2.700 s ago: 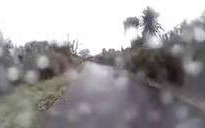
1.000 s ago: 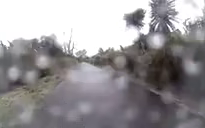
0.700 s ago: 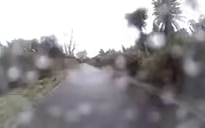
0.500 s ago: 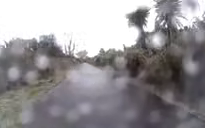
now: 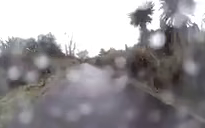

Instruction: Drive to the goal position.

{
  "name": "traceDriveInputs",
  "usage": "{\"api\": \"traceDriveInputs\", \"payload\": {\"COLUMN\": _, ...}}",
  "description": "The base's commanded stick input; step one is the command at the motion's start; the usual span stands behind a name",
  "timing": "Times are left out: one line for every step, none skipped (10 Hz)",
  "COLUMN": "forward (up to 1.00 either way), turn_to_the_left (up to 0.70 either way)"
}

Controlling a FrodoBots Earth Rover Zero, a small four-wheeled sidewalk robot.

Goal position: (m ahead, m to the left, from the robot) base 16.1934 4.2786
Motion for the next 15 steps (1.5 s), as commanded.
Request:
{"api": "traceDriveInputs", "payload": {"forward": 1.0, "turn_to_the_left": 0.0}}
{"api": "traceDriveInputs", "payload": {"forward": 1.0, "turn_to_the_left": 0.0}}
{"api": "traceDriveInputs", "payload": {"forward": 1.0, "turn_to_the_left": 0.0}}
{"api": "traceDriveInputs", "payload": {"forward": 1.0, "turn_to_the_left": 0.33}}
{"api": "traceDriveInputs", "payload": {"forward": 1.0, "turn_to_the_left": 0.34}}
{"api": "traceDriveInputs", "payload": {"forward": 1.0, "turn_to_the_left": 0.36}}
{"api": "traceDriveInputs", "payload": {"forward": 1.0, "turn_to_the_left": 0.28}}
{"api": "traceDriveInputs", "payload": {"forward": 1.0, "turn_to_the_left": 0.17}}
{"api": "traceDriveInputs", "payload": {"forward": 1.0, "turn_to_the_left": 0.06}}
{"api": "traceDriveInputs", "payload": {"forward": 1.0, "turn_to_the_left": 0.04}}
{"api": "traceDriveInputs", "payload": {"forward": 1.0, "turn_to_the_left": 0.02}}
{"api": "traceDriveInputs", "payload": {"forward": 1.0, "turn_to_the_left": 0.0}}
{"api": "traceDriveInputs", "payload": {"forward": 1.0, "turn_to_the_left": 0.0}}
{"api": "traceDriveInputs", "payload": {"forward": 1.0, "turn_to_the_left": 0.0}}
{"api": "traceDriveInputs", "payload": {"forward": 1.0, "turn_to_the_left": 0.0}}
